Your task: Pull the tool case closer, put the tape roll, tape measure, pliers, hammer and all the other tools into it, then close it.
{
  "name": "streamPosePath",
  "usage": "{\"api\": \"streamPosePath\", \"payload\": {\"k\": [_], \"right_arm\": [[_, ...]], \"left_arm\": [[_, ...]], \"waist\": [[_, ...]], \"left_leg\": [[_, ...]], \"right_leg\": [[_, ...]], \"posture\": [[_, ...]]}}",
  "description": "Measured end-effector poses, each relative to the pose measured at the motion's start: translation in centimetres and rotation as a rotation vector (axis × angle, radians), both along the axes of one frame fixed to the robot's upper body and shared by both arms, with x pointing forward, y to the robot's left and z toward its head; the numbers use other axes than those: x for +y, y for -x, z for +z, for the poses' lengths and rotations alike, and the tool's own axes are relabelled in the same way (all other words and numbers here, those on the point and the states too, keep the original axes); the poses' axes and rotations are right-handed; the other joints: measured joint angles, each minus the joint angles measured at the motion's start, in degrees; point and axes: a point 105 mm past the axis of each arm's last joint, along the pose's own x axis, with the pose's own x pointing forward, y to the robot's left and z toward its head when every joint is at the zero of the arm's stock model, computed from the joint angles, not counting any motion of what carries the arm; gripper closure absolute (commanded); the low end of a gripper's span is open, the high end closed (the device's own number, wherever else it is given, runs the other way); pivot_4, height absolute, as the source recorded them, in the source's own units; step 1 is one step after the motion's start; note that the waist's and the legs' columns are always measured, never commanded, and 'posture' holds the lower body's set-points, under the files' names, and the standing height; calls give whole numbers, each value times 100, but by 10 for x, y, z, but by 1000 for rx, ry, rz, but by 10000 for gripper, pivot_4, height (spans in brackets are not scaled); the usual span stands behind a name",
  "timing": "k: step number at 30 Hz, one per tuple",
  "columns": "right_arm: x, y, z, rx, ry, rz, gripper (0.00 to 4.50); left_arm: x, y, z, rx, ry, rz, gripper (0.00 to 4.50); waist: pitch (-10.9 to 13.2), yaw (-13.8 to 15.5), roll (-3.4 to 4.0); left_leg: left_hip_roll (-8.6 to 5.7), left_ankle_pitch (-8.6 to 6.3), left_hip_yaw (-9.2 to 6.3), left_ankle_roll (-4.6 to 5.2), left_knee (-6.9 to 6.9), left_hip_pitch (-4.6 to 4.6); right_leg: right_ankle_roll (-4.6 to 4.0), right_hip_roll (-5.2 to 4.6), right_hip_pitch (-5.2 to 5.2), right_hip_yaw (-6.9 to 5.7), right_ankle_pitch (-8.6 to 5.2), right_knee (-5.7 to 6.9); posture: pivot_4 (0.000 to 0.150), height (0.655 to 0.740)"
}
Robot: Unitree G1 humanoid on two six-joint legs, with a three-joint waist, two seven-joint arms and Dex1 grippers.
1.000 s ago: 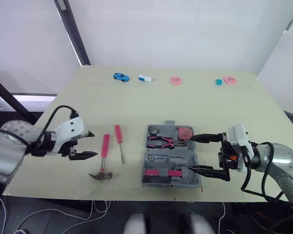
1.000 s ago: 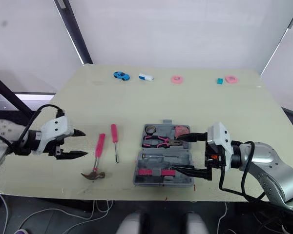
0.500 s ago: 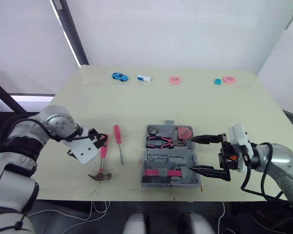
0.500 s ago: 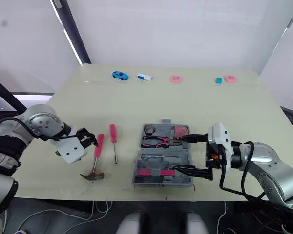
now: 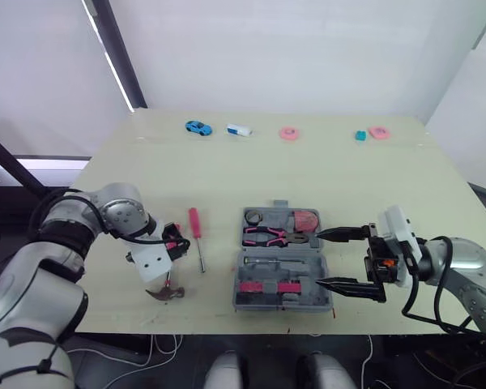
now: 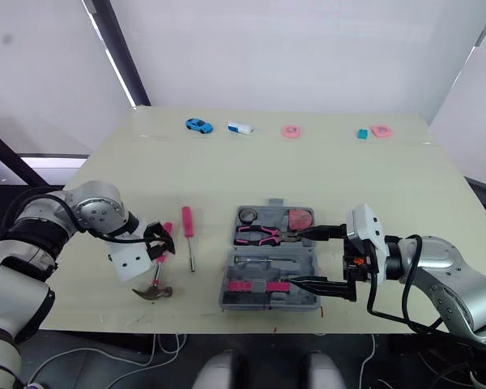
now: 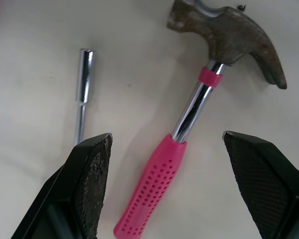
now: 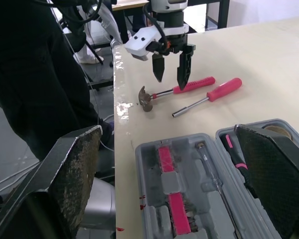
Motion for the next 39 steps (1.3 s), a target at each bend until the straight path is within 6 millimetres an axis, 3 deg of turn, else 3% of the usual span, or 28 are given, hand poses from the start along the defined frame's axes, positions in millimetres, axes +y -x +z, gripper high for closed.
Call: {"api": "streamPosePath", "payload": {"k": [11,13,14,19,22,29,34,39], "right_arm": [[1,-3,5,-15,7,5,0],[0,-4,4,-9,6,-1,0],[-1,-6,3,-2,7,-7,0],[-7,-7,0,9,32,-12,0],[-9,-9,-1,8,38,-18,0],[-9,-10,-1,-2,40,-26,0],[-8,-10,-2,-4,31,-34,0],[-8,-10,-2,-5,25,-41,0]], "left_arm": [[-10,2,-24,14,29,-35,7248],[-11,3,-26,12,32,-37,11033],[-10,3,-26,12,24,-38,15900],[-2,6,-29,17,-1,-29,31358],[2,8,-31,22,-9,-22,44645],[9,15,-29,41,53,87,44879],[24,34,-18,44,170,324,44879],[26,57,-12,48,331,558,44879]], "waist": [[0,6,-1],[-1,4,0],[-1,7,0],[-3,20,5],[-9,20,14],[-6,-19,11],[-5,-111,9],[-3,-125,10]], "left_leg": [[1,0,-2,0,3,0],[0,0,0,0,3,2],[0,0,0,0,3,3],[-1,0,1,0,5,8],[-1,0,1,0,5,15],[3,0,0,0,6,13],[6,0,-1,0,6,12],[7,0,-2,0,7,15]], "right_leg": [[1,0,2,-1,1,3],[1,0,3,0,1,4],[1,0,3,0,1,6],[2,-3,9,1,1,7],[2,-3,13,1,1,11],[1,0,9,1,1,16],[0,-1,4,1,0,24],[0,-4,3,0,-1,33]], "posture": [[1500,7400],[1500,7400],[1500,7400],[1500,7400],[1500,7400],[1500,7400],[1500,7400],[1500,7400]]}}
